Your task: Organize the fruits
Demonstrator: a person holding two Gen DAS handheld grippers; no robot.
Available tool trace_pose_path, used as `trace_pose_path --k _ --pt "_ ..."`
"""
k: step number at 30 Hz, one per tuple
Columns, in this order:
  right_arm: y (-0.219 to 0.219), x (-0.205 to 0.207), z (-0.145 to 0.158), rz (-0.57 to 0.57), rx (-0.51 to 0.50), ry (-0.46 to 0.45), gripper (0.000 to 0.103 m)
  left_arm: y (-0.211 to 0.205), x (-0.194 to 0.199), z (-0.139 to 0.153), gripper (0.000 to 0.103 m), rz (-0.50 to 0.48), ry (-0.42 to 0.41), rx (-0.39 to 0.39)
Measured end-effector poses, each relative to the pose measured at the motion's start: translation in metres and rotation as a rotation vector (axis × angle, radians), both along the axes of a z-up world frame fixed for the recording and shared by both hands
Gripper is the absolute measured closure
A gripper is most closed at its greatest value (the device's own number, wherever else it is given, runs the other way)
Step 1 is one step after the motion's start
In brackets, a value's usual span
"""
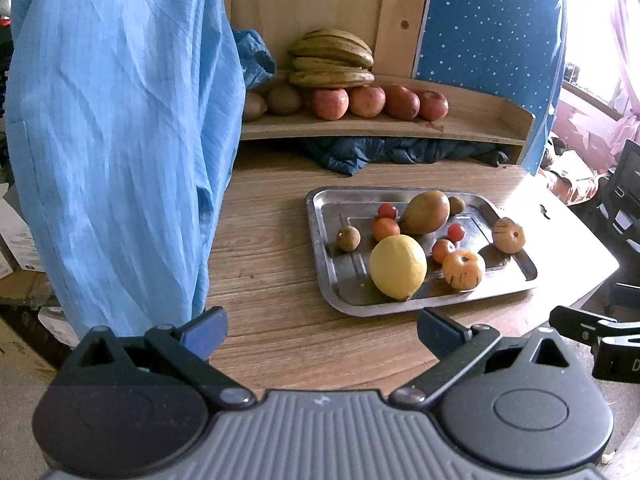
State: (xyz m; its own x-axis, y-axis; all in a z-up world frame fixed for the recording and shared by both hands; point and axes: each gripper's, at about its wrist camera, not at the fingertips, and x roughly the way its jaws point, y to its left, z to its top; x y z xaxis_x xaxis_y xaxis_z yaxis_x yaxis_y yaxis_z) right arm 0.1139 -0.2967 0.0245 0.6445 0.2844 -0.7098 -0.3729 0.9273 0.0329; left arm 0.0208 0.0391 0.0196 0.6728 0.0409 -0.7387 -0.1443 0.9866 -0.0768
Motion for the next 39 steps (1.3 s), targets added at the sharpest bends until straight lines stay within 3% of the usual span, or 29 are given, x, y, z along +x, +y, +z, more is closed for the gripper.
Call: trace_pose_path --k 39 --pt "0.005 -0.001 0.000 -0.032 -0.025 -0.001 0.001 -0.004 0.014 -0.002 0.000 -0.057 -0.007 -0.006"
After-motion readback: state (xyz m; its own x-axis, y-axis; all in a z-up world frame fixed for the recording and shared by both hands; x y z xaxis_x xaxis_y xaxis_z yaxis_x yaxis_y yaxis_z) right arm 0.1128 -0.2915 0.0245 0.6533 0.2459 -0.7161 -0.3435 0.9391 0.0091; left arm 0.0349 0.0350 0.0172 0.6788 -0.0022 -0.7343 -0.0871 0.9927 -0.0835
